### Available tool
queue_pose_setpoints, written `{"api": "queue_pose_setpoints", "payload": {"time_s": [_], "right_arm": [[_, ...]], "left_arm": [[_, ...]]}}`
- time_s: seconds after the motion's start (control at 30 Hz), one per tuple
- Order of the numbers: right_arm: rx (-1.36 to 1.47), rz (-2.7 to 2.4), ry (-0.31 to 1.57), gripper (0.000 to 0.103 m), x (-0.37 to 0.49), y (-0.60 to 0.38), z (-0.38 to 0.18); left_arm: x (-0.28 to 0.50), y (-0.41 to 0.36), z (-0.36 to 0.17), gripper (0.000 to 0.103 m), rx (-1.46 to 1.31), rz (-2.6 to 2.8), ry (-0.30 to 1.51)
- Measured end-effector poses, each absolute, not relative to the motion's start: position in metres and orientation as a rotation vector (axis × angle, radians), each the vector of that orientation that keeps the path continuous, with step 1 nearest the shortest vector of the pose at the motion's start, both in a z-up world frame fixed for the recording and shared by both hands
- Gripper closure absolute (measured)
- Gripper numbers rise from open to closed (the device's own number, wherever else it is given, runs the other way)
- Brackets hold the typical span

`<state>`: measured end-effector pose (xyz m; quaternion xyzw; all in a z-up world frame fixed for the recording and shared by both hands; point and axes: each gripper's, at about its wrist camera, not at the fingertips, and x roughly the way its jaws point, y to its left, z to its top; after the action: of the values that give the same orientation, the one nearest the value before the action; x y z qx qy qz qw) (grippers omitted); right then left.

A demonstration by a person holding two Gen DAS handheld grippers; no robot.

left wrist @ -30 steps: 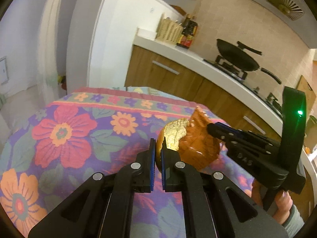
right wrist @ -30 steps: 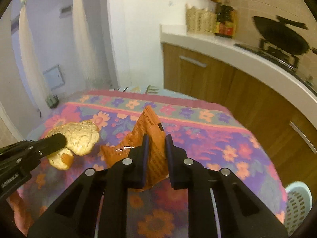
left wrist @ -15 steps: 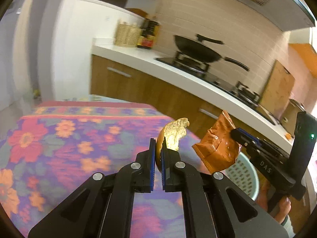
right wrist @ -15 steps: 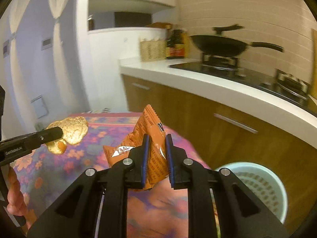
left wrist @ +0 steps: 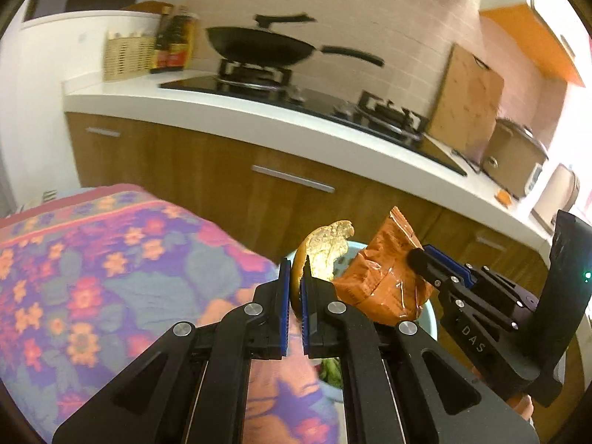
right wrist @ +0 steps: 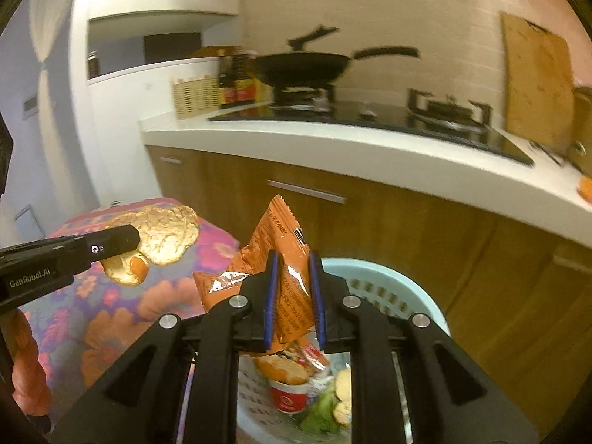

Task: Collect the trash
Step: 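Carry peel and wrapper over the wastebasket and open both tools to drop them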

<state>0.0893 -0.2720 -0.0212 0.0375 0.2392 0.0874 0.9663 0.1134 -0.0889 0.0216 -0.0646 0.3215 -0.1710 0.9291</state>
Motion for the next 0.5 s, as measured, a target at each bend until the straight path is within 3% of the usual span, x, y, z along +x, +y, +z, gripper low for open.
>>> {"api": "queue_pose_setpoints", "payload": {"time_s": [0.4,0.5], "right_arm": [[0.147,0.081,0.573,0.089,0.104,-0.324,-0.064],[0.165,0.075,0.592,0.084,0.105,-0.33,-0.071]], "left_arm": [[0.14,-0.153,-0.008,0.1,-0.088,-0.446,0.751],[0.142,-0.163,-0.013,0.1,-0.081,-0.456,0.767]]}}
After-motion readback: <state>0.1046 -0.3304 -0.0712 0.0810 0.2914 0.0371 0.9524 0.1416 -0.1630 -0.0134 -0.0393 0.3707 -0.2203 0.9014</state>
